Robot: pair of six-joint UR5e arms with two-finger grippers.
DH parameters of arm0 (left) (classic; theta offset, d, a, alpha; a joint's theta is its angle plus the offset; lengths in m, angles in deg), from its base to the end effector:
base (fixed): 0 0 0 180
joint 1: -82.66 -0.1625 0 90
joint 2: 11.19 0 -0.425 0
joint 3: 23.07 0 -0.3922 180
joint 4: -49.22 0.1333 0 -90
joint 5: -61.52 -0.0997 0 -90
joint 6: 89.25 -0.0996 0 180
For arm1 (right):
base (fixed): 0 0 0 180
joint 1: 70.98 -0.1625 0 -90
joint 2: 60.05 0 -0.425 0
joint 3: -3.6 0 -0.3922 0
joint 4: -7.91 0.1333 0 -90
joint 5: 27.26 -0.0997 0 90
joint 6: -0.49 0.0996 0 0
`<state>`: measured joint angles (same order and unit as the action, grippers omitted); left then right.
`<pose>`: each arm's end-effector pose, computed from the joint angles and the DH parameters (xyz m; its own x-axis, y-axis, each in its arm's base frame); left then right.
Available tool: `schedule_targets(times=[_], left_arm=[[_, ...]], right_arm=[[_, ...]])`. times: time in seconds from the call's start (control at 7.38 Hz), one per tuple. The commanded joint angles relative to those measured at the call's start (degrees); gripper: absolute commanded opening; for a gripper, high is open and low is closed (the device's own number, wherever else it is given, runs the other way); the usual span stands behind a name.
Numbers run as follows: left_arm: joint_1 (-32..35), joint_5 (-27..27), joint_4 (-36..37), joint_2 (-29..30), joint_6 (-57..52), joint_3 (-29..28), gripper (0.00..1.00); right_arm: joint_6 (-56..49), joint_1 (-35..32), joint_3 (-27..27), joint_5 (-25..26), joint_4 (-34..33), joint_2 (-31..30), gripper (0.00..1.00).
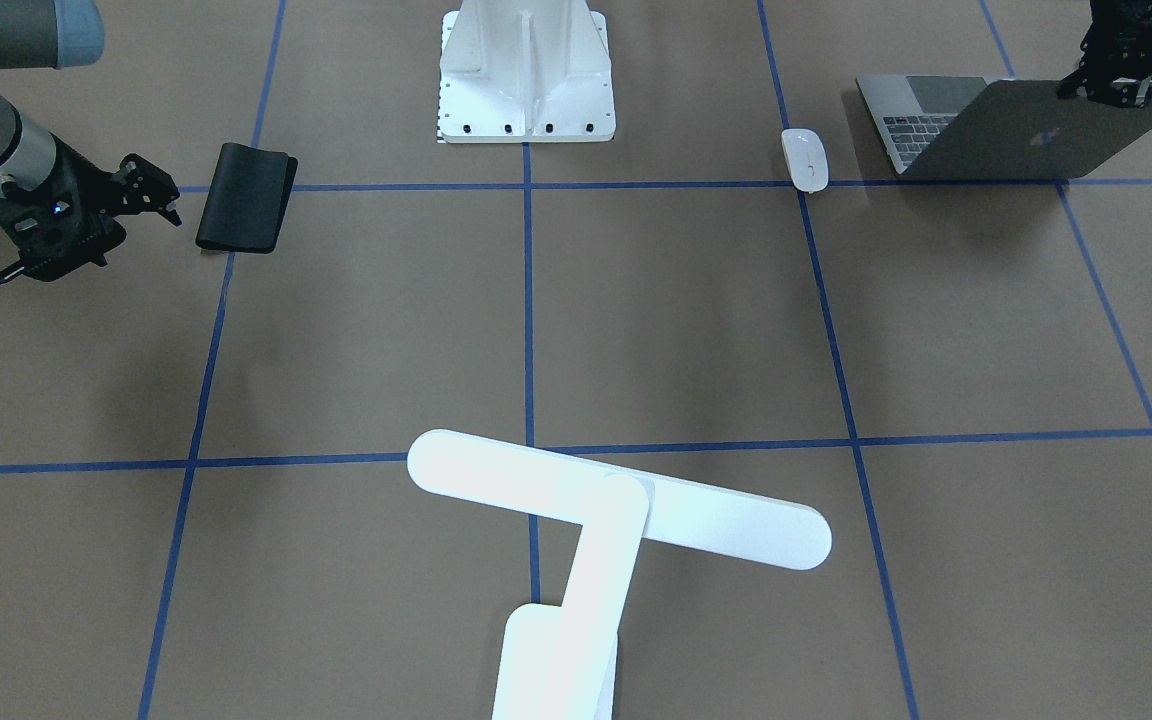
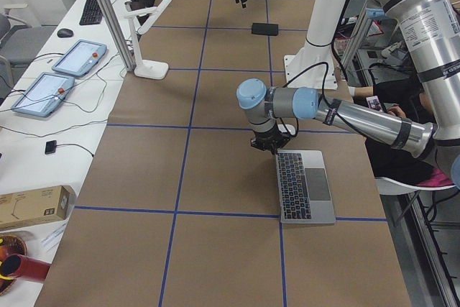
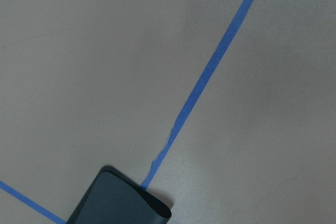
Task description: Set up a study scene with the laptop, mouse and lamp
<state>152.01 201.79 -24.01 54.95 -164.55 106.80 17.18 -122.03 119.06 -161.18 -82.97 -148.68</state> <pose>0.0541 -0.3044 0.5080 -0.1884 0.9598 -0.2080 -0.6715 0.0286 0.7405 -0.2526 -0.4146 0.4312 0.5161 -0.4590 0.7231 0.4354 0.8677 0.2400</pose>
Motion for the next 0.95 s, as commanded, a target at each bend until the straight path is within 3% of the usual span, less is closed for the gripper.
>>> schedule_targets(times=[0.0, 0.81], left_arm=[[3.0, 0.1, 0.1, 0.7, -0.3, 0.9, 0.00], [7.1, -0.1, 2.4, 12.2, 0.2, -0.3, 0.00]], right_arm=[[0.1, 0.1, 0.1, -0.3, 0.0, 0.1, 1.00], [-0.2, -0.2, -0.3, -0.6, 0.9, 0.0, 1.00]])
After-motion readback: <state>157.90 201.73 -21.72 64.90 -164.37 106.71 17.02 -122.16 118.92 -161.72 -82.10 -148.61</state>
